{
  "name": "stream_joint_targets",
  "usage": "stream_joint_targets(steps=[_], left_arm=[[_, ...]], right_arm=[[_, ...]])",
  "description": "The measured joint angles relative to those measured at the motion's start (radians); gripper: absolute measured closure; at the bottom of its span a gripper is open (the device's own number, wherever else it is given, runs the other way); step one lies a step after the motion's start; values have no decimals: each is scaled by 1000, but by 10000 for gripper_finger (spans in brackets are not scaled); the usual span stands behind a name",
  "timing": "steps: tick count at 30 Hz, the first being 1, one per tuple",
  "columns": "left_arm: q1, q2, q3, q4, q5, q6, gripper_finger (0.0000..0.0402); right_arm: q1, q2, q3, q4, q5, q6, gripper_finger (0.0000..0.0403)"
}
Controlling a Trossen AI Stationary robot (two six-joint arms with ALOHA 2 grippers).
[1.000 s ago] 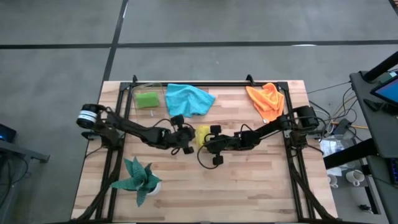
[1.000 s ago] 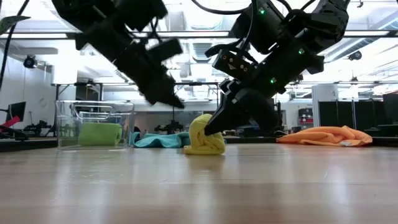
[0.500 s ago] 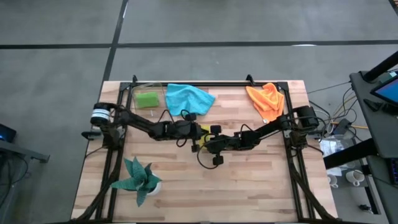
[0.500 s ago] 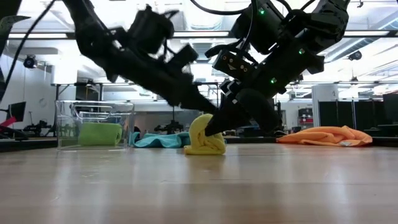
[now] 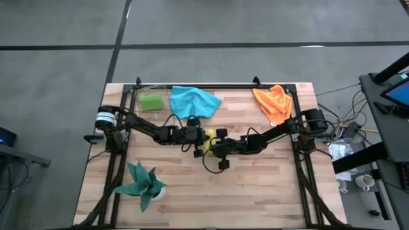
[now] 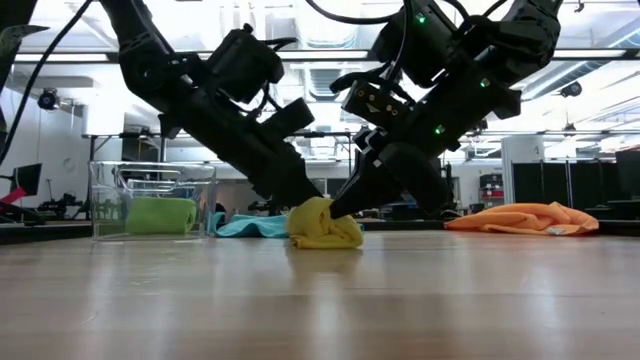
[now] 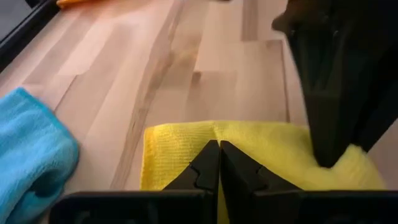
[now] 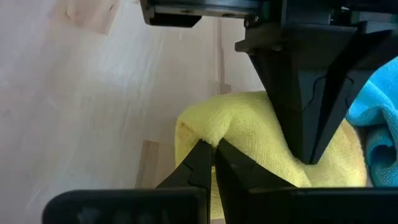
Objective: Roll microfiber towels into tight, uniform cylinder then place into a basket
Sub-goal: Roll the yellow microfiber towel
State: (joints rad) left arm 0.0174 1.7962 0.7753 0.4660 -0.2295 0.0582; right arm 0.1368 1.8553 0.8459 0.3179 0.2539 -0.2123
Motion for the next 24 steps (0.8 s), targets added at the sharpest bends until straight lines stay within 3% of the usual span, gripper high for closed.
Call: stream_joint_targets(steps=[6, 15, 20, 24], left_arm=[[-1, 0, -37, 11, -41, -5, 402], [-1, 2, -150, 189, -42, -53, 402], [0, 2, -151, 185, -46, -53, 402], [0, 2, -151, 181, -50, -53, 402]], right_arm=[[0, 0, 0, 0, 1, 2, 394], [0, 0, 0, 1, 10, 2, 391], [0, -20, 0, -35, 9, 32, 347], [2, -81, 20, -197, 9, 80, 294]])
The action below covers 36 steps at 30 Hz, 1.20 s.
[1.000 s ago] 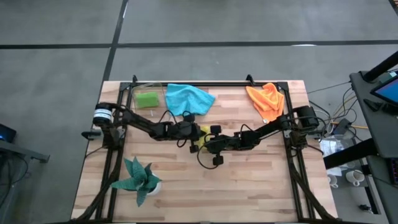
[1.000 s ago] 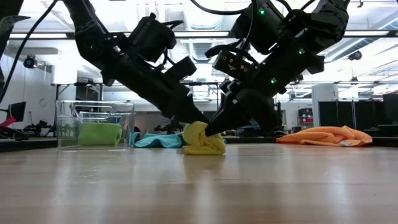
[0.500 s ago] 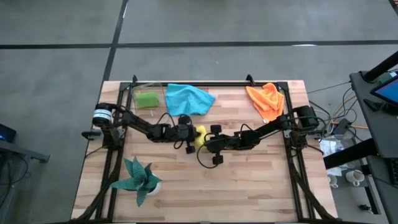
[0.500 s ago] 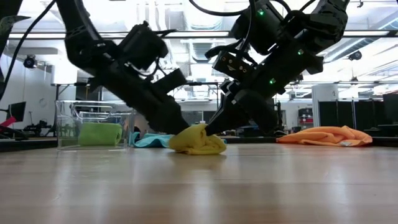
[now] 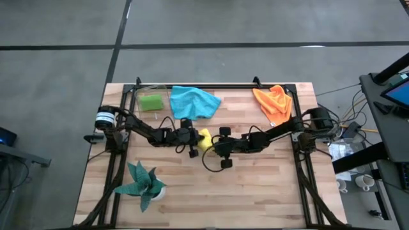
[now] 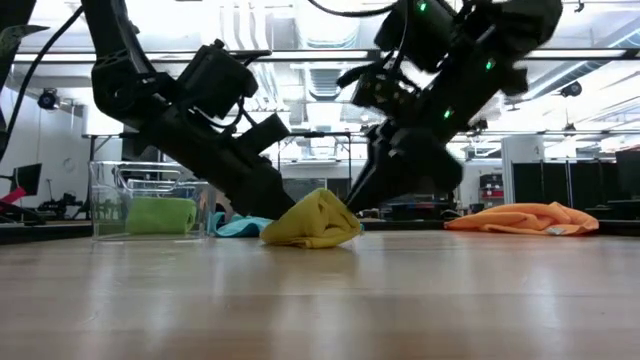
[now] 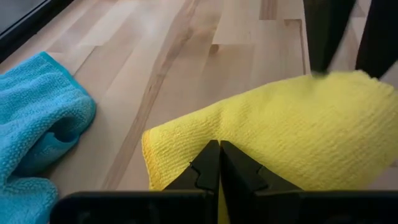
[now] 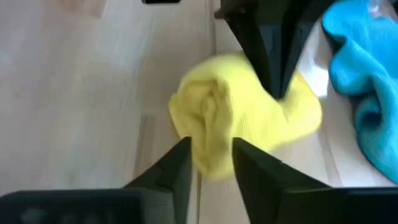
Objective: Roll microfiber towels into tight, uniform cylinder then place into a basket
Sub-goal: Roll the yellow microfiber towel
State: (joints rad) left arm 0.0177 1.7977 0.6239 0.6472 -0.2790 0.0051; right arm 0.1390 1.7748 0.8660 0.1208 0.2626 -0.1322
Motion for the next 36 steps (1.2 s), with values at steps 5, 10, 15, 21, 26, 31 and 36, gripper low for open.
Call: stream_joint_targets(steps=[5, 10, 15, 21, 26, 31, 36], left_arm=[[0, 0, 0, 0, 0, 0, 402], [-7, 1, 4, 1, 0, 0, 402], [-13, 1, 4, 10, 1, 0, 402], [-13, 1, 4, 19, 5, 1, 402], [-13, 1, 4, 17, 5, 2, 402], [-13, 1, 4, 28, 5, 2, 402], [-13, 1, 5, 27, -32, 22, 402]], right_arm=[[0, -102, 24, -181, 5, 57, 248], [-1, -149, -55, 58, 54, 83, 241], [-14, -64, -136, 443, 56, 86, 273], [-29, 132, -133, 692, 56, 132, 378], [-28, 211, -119, 726, 39, 159, 393], [-19, 242, -110, 726, -11, 187, 394], [-18, 257, -107, 727, -16, 187, 394]])
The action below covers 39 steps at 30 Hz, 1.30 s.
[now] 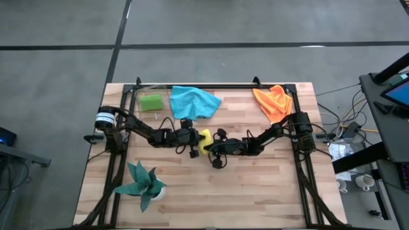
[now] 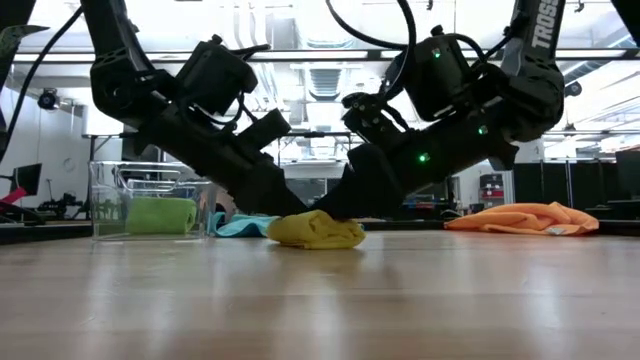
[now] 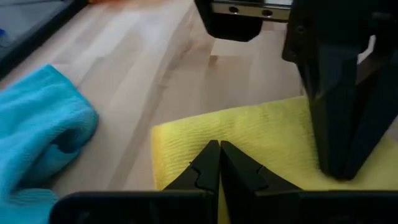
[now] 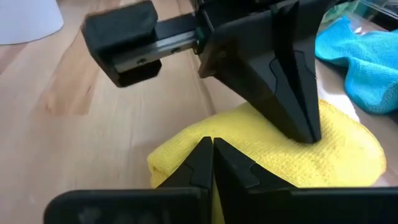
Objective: Roll microfiber towels into tight, uniform cylinder then place into a basket
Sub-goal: Roll the yellow microfiber towel
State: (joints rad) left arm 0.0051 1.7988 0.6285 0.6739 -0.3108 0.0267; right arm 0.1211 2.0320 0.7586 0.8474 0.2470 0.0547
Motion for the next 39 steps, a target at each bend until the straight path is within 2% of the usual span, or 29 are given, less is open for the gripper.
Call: stream_joint_targets(steps=[3, 8, 10, 15, 19, 21, 32, 39], left_arm=[[0, 0, 0, -1, -56, 42, 402], [-9, -37, 0, -4, -245, 114, 402], [-25, -75, 0, -2, -280, 120, 402], [-88, -151, 0, 1, -253, 140, 402], [-129, -143, 1, -6, -78, 102, 402], [-138, -115, 2, 3, -41, 62, 402], [-104, 109, 30, 91, -89, -20, 402], [-85, 157, 42, 101, -87, -21, 402]], right_arm=[[0, 6, 0, 0, 0, 4, 394], [0, 14, 0, -1, -4, 5, 394], [0, 14, 0, -5, -4, 6, 394], [0, 14, 0, -9, -4, 6, 394], [0, 14, -1, -10, -4, 11, 394], [-2, 14, 0, -15, -3, 23, 394], [-3, 14, 1, -30, -2, 24, 394], [-3, 14, 0, -33, 5, 19, 394]])
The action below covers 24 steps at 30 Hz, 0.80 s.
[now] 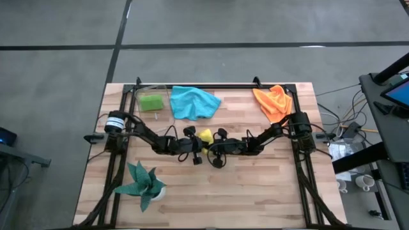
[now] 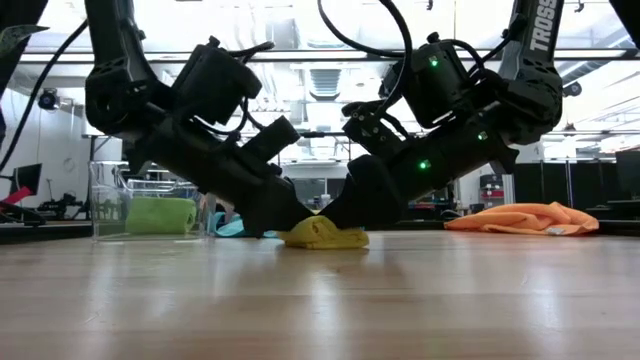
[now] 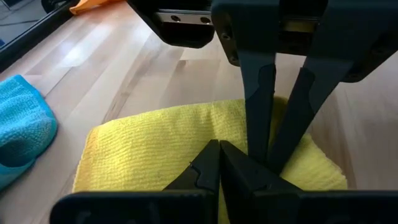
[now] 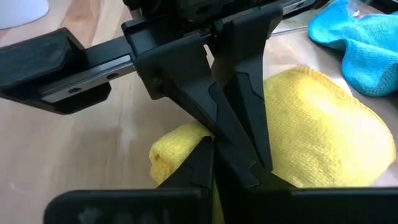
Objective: Roll microfiber towels into tight, uniform cylinder then place into a basket
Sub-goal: Roll the yellow microfiber towel
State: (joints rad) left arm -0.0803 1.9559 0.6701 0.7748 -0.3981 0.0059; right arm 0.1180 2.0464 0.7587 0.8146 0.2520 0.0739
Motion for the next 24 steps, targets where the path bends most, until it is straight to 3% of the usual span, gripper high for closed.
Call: stream_joint_targets(steps=[8, 14, 18, 21, 24], left_arm=[[2, -4, -3, -12, 0, 0, 402], [2, -4, -4, -11, 0, 0, 402], [2, -4, -4, -11, 0, 0, 402], [2, -3, -2, -10, 0, -2, 402], [3, -2, 4, -13, -3, -36, 402]], right_arm=[[6, -90, -3, -84, 20, -75, 394], [29, -237, -18, -235, 134, -75, 394], [55, -300, -53, -236, 216, -77, 394], [61, -311, -71, -237, 207, -45, 394], [60, -303, -72, -218, 72, -24, 394]])
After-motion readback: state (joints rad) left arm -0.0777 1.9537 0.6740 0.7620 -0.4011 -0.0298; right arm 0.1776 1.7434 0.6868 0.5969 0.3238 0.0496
